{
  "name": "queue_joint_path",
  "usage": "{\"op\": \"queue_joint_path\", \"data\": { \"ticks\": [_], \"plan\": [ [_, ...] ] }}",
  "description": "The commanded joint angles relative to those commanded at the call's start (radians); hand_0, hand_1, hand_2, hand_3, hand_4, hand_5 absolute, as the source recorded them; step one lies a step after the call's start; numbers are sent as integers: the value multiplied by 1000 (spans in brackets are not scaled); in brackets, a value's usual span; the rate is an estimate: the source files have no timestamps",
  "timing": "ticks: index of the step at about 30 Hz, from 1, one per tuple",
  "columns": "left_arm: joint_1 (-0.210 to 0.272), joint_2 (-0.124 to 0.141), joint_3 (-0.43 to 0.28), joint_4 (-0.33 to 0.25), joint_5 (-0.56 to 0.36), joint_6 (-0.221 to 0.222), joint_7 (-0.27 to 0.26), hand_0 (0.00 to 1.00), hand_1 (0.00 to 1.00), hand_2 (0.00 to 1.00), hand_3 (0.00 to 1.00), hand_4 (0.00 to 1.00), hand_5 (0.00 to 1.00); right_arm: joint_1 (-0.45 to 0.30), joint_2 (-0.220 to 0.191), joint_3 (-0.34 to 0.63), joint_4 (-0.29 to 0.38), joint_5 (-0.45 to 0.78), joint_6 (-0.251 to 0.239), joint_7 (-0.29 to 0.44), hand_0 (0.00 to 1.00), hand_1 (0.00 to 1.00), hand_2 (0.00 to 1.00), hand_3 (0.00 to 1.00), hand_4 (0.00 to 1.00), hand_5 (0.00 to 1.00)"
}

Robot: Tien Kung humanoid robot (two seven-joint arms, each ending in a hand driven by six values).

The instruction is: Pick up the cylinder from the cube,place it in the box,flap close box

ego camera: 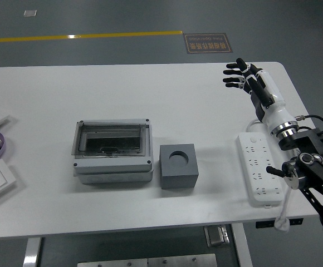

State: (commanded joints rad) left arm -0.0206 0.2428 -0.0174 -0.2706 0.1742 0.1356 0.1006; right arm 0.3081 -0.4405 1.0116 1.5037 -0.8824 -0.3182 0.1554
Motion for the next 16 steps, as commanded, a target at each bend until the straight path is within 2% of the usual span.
{"op": "queue_joint_path", "data": {
  "ticks": [4,5,16],
  "plan": [
    [0,2,12,0,-11,-1,0,584,573,548,613,659,214,-1,-1,-4,1,-2,2,-2,674,648,671,653,972,804],
    [-1,3,11,0,-10,-1,0,584,573,548,613,660,214,-1,-3,-4,1,-3,3,-3,694,660,682,694,985,758],
    [-5,8,9,1,-8,-3,3,584,574,549,613,660,214,-1,0,11,2,-5,4,-8,702,658,683,693,988,782]
  ]
}}
